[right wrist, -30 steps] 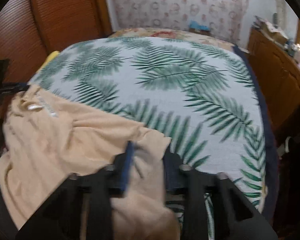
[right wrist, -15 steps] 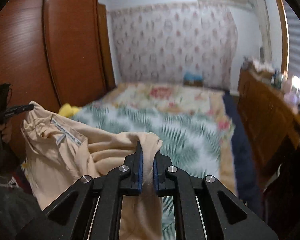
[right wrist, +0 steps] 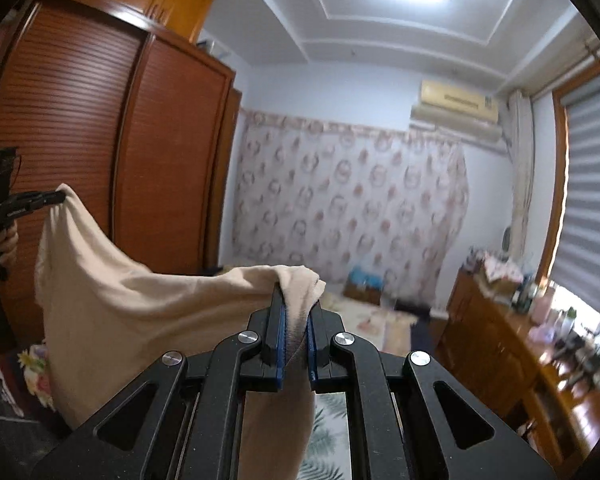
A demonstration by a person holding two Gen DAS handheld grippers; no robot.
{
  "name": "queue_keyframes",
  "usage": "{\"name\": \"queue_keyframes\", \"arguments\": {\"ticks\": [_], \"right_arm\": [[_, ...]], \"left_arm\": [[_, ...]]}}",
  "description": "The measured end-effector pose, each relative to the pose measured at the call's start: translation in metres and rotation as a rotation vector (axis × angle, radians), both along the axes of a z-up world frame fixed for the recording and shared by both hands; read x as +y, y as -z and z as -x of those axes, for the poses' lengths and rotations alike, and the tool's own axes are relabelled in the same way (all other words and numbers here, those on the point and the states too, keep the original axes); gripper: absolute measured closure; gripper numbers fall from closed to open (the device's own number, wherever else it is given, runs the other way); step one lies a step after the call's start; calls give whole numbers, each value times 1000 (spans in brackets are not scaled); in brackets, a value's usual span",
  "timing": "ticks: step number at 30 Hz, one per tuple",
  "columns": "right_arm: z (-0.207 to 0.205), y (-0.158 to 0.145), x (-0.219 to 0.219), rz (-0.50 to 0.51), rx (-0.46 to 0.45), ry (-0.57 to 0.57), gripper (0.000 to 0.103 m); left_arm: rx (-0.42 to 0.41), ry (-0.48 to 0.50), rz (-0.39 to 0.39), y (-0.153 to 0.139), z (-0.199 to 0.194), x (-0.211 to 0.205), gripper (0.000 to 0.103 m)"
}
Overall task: Fold small clothes
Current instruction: 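Raise the peach T-shirt high with both grippers and shake it open, then lower the shirt onto the bed and open both grippers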
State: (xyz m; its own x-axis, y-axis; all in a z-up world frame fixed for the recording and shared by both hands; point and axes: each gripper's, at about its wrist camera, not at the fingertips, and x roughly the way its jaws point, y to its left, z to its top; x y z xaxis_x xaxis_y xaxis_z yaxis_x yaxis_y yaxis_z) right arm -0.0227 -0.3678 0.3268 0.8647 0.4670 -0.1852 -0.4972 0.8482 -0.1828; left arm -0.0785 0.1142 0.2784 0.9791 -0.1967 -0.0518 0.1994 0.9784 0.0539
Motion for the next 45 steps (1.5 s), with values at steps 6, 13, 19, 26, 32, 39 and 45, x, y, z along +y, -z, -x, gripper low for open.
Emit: {"name": "queue_keyframes", "arguments": {"ticks": [6,13,19,26,32,39,45], "right_arm": [[5,-32,-4,-2,-78,24,98],[-82,19,7,40,40,55,98],[-199,113,17,84,187,117,98],[-306,200,23,106,324,151,98],[-368,254,27,137,412,175,98],[-406,293,30,137,486,191,97],[-425,314,35,165,539,206,96]], "left_arm": [[4,-62,6,4,-35,18,100],[172,-99,6,83,-157,25,100],[303,-123,7,164,-260,16,100],[438,-122,-3,229,-342,-3,100],[513,-129,-9,264,-381,-6,100],[560,-124,-33,284,-404,-12,98],[626,-89,-18,294,-406,-10,81]]}}
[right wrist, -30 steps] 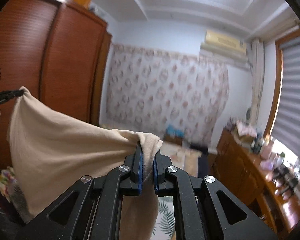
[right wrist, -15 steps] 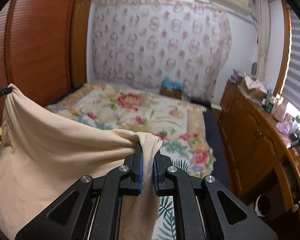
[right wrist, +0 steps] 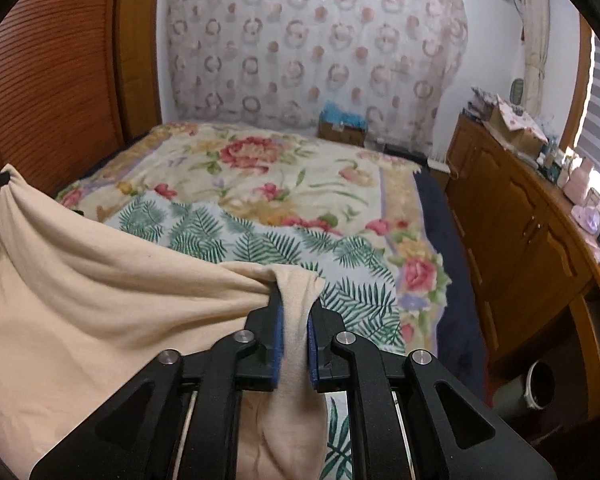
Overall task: Fold small clothes
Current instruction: 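Lower the shirt onto the bed and open both grippers, then grasp the shirt's edge with the left gripper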
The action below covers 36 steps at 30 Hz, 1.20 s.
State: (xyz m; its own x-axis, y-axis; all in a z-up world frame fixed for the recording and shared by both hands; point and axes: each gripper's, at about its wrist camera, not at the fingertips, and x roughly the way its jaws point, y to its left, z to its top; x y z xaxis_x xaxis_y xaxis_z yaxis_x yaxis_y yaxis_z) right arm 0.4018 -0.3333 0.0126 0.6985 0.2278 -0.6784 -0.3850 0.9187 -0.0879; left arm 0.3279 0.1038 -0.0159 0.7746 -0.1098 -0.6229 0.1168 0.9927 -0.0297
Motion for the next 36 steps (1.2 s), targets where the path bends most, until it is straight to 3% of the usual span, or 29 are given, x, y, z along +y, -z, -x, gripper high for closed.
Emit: {"name": "queue_keyframes", "arguments": {"ticks": [1,4,10,25,36], "right_arm": [[-1,3,0,1,7,4,91],[4,5,-3,-5,15,17,87],[39,1,-12,-58,36,29,60],[124,35,-29,-94,195,77,59],[118,51,-29,-115,231,114,58]], "left_arm": [[15,6,5,2,6,-2,79],[56,25,14,10,22,-3,72],[139,40,13,31,54,-11,66],[219,37,2,66,74,-12,57],[206,40,-34,68,74,-16,54]]}}
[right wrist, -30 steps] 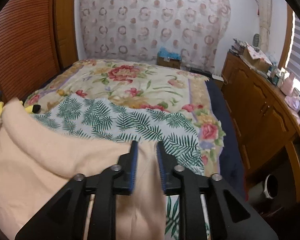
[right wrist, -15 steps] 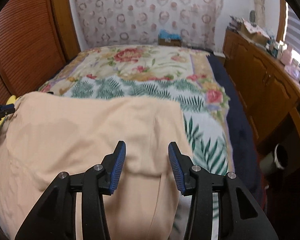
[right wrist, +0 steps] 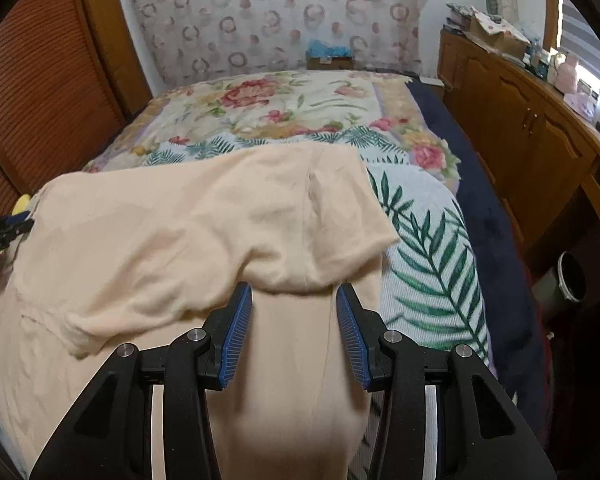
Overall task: Fold small clothes
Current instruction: 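Grasp the shirt's edge with the left gripper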
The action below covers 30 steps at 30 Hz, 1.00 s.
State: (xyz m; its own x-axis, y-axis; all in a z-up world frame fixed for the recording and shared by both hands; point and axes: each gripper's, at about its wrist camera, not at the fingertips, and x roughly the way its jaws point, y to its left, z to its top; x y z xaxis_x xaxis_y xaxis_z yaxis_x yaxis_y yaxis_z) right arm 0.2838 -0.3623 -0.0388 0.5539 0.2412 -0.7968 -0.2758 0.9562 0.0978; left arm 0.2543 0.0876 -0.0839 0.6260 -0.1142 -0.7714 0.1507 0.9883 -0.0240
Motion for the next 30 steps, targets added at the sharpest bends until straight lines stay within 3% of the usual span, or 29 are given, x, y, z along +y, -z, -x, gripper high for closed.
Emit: {"name": "queue_keyframes", "arguments": {"ticks": [13,16,23,30], "right_arm": [[-7,6,16,64,-54,18,53],[-7,7,15,65,-53,12,50],[-6,9,17,72,-55,10,49],[-5,10,19,72,-56,10,49]], "left_arm": [[3,-21,-16,-1,3,7,53],[-31,-43,15,-7,13,16,55],[-19,-87,54,-7,19,31,75],[11,-84,44,3,16,25,77]]}}
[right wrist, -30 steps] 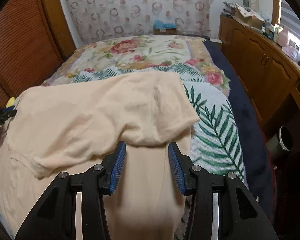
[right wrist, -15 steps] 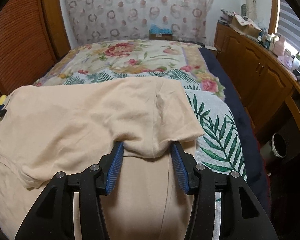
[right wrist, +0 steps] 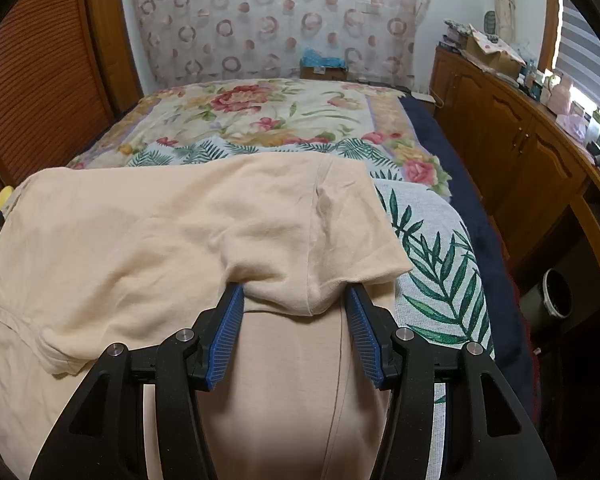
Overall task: Fold small clothes
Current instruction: 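Grasp the shirt's edge with the left gripper, then grasp the shirt with the right gripper and lift it with both grippers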
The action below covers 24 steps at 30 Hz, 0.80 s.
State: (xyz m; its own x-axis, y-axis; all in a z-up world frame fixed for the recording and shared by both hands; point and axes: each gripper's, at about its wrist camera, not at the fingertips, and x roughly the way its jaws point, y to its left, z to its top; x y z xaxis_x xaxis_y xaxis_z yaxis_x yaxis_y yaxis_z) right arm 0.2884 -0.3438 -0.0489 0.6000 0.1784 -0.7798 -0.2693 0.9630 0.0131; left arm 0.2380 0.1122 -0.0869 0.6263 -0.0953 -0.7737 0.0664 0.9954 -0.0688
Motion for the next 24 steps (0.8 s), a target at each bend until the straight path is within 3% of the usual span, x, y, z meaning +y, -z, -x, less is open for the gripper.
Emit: {"name": "queue_keyframes", "arguments": {"ticks": [6,11,14,15,24], "right_arm": [[0,0,0,-2,1,0,49],[0,0,1,1,1,0,49],[0,0,0,-16,3,2,49],[0,0,-1,-19,3,2,49],[1,-3,-8,-38,2,5,49]], "left_arm": [[16,17,-1,1,-2,-4,69],[16,58,-11,0,-1,-14,68],[13,52,-11,-2,-1,-13,85],[11,41,-6,-2,-2,-11,98],[-57,10,42,-17,6,4,100]]}}
